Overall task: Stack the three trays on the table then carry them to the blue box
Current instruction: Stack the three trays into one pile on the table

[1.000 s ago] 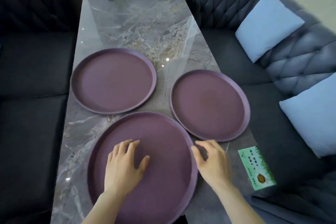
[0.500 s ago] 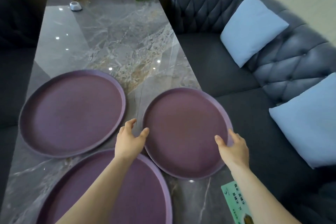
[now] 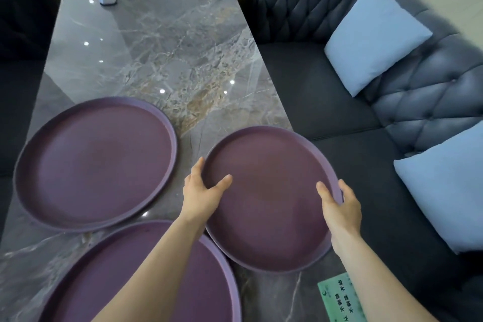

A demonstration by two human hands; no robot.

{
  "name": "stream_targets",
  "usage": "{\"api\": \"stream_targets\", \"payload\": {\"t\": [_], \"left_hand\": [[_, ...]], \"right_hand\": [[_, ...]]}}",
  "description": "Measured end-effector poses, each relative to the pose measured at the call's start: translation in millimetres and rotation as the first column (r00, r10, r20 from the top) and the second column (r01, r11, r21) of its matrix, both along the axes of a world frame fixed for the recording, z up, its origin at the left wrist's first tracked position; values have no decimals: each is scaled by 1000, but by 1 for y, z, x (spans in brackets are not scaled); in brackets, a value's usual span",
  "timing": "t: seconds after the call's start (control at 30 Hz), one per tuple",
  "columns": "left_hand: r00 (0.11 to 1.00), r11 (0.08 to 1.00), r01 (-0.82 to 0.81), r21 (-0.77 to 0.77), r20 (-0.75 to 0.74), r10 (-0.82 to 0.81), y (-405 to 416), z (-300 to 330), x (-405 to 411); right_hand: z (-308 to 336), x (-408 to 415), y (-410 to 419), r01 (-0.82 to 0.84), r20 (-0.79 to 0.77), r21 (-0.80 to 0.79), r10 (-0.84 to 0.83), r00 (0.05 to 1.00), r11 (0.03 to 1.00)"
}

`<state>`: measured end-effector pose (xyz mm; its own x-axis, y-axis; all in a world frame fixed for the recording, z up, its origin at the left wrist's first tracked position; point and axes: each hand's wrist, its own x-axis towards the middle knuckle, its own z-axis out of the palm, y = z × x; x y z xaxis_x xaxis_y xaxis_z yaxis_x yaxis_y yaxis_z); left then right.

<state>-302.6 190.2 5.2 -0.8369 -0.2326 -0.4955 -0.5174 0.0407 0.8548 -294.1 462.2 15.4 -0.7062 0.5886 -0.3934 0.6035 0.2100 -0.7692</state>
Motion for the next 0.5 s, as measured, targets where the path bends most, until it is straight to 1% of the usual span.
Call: {"api": "stream_targets", "payload": {"t": [0.1,0.17,0.3,0.4,0.5], "left_hand": [[996,998,-55,5,-74,55,-9,15,10],[989,993,-102,-52,-113,96,-21,24,24],[983,946,-173,-273,-113,148,-60,43,72],[981,863,-191,-468,-69,180,-99,46,116],[977,799,-190,-570,-33,209,-136,38,162]], "right_hand": [[15,9,-8,6,-43,56,-3,999,998],[25,19,-19,-3,-64,118,11,998,993],[39,50,-52,-64,-57,203,77,995,977],[43,81,-84,-149,-46,250,166,985,957],[43,115,-119,-227,-1,266,236,972,937]]}}
